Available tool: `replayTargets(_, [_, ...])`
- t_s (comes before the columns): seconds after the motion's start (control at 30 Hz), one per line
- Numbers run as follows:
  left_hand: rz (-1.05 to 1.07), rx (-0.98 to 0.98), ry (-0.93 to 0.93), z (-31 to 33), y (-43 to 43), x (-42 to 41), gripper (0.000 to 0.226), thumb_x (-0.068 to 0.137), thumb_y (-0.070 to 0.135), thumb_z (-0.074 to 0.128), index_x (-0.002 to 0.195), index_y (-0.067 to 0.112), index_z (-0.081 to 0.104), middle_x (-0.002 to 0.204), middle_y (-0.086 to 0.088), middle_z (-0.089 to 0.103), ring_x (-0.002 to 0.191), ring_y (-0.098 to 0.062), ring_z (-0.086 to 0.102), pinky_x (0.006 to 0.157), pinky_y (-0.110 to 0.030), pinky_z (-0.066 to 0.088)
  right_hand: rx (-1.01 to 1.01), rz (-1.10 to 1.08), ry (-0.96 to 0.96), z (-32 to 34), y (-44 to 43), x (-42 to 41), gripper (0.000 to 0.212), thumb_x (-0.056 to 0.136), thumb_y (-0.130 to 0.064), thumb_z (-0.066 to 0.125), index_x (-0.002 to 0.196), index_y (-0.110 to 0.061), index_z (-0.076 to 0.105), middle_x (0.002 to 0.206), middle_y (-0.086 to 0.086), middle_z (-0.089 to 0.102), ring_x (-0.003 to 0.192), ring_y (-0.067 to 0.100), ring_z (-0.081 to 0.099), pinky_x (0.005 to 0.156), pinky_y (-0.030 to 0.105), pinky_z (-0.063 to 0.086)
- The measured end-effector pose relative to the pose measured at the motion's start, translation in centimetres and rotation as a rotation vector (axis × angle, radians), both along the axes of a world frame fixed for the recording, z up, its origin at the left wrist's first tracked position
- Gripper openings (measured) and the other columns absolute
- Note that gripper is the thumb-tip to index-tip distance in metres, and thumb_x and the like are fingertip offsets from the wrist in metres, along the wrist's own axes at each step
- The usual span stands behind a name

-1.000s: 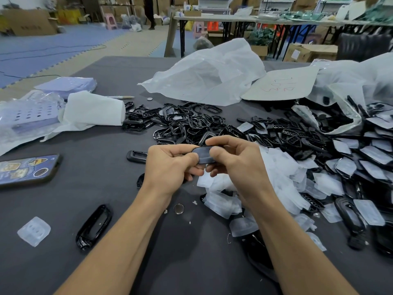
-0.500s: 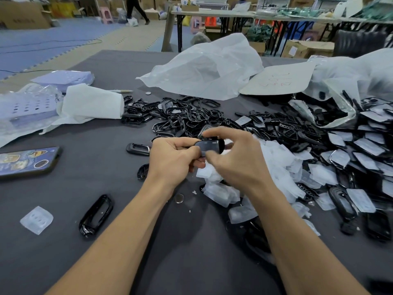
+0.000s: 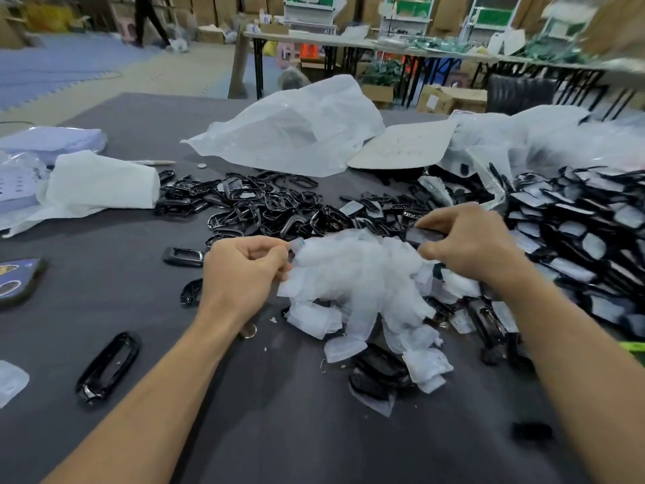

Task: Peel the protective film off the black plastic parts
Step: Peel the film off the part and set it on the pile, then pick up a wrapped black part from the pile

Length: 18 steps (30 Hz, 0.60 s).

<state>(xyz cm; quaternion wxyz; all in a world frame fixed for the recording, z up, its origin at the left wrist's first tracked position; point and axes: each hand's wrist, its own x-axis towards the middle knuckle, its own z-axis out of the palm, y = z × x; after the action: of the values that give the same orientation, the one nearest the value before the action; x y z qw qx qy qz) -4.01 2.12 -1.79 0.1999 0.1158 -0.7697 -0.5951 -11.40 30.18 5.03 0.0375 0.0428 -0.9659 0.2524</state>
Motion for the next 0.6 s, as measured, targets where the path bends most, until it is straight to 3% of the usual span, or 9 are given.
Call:
replayTargets(0.07, [0.059, -0.071, -0.027, -0.1, 0.0, 0.0, 0.02, 0.087, 0.014, 0.072, 0.077, 0.029, 0.081, 0.066, 0.007, 0.076, 0.061, -0.009, 0.074, 0.064, -0.024, 0.058, 0.204, -0.19, -0.026, 1.2, 3.6, -1.6, 0.046, 0.08, -0.019, 0.078, 0.125, -0.027, 0.072, 0.122, -0.001, 0.074, 0.11, 0.019, 0.069, 0.1, 0.031, 0.052])
replayTargets(0.13, [0.097, -0.147, -0.043, -0.1, 0.1, 0.2, 0.022, 0.087, 0.017, 0.071, 0.077, 0.036, 0.079, 0.065, 0.015, 0.075, 0.062, -0.007, 0.073, 0.07, -0.031, 0.061, 0.354, -0.327, -0.04, 1.7, 5.5, -2.2, 0.061, 0.081, -0.024, 0.075, 0.14, -0.026, 0.06, 0.134, 0.007, 0.068, 0.122, 0.033, 0.062, 0.102, 0.042, 0.051])
replayTargets(0.27, [0.173, -0.247, -0.041, 0.2, 0.1, 0.3, 0.025, 0.086, 0.022, 0.071, 0.076, 0.044, 0.077, 0.067, 0.026, 0.072, 0.063, -0.005, 0.071, 0.073, -0.034, 0.061, 0.305, -0.187, 0.159, 0.8, 3.3, -2.8, 0.054, 0.081, -0.012, 0.067, 0.134, -0.021, 0.066, 0.123, 0.01, 0.073, 0.116, 0.034, 0.065, 0.104, 0.04, 0.05])
replayTargets(0.33, [0.223, -0.304, -0.048, 0.1, -0.1, 0.2, 0.023, 0.086, 0.024, 0.071, 0.077, 0.045, 0.077, 0.067, 0.03, 0.07, 0.061, 0.0, 0.068, 0.069, -0.028, 0.056, 0.186, -0.079, 0.092, -0.1, -0.1, -3.1, 0.044, 0.085, -0.009, 0.064, 0.125, -0.025, 0.072, 0.121, 0.003, 0.075, 0.113, 0.028, 0.068, 0.108, 0.042, 0.05])
replayTargets(0.43, [0.319, -0.439, -0.066, -0.2, -0.9, 0.0, 0.018, 0.087, 0.026, 0.068, 0.084, 0.041, 0.079, 0.06, 0.025, 0.066, 0.06, -0.002, 0.062, 0.068, -0.027, 0.044, 0.086, 0.011, -0.023, -1.9, -4.8, -4.2, 0.023, 0.089, -0.01, 0.062, 0.104, -0.017, 0.078, 0.11, 0.007, 0.077, 0.105, 0.029, 0.07, 0.1, 0.042, 0.055])
replayTargets(0.5, [0.351, -0.512, -0.089, -0.1, -1.5, -0.1, 0.019, 0.088, 0.026, 0.066, 0.09, 0.039, 0.08, 0.066, 0.023, 0.069, 0.068, -0.01, 0.065, 0.072, -0.027, 0.04, 0.081, 0.015, -0.042, -3.0, -6.9, -5.1, 0.02, 0.091, -0.012, 0.062, 0.102, -0.013, 0.078, 0.105, 0.01, 0.076, 0.102, 0.031, 0.069, 0.094, 0.039, 0.057])
replayTargets(0.6, [0.35, -0.598, -0.135, -0.1, -2.2, -0.2, 0.024, 0.087, 0.026, 0.067, 0.1, 0.039, 0.08, 0.09, 0.023, 0.076, 0.095, -0.017, 0.071, 0.078, -0.024, 0.037, 0.101, -0.05, -0.03, -4.0, -8.3, -6.3, 0.021, 0.09, -0.016, 0.065, 0.109, -0.015, 0.075, 0.108, 0.01, 0.074, 0.104, 0.032, 0.068, 0.091, 0.039, 0.056])
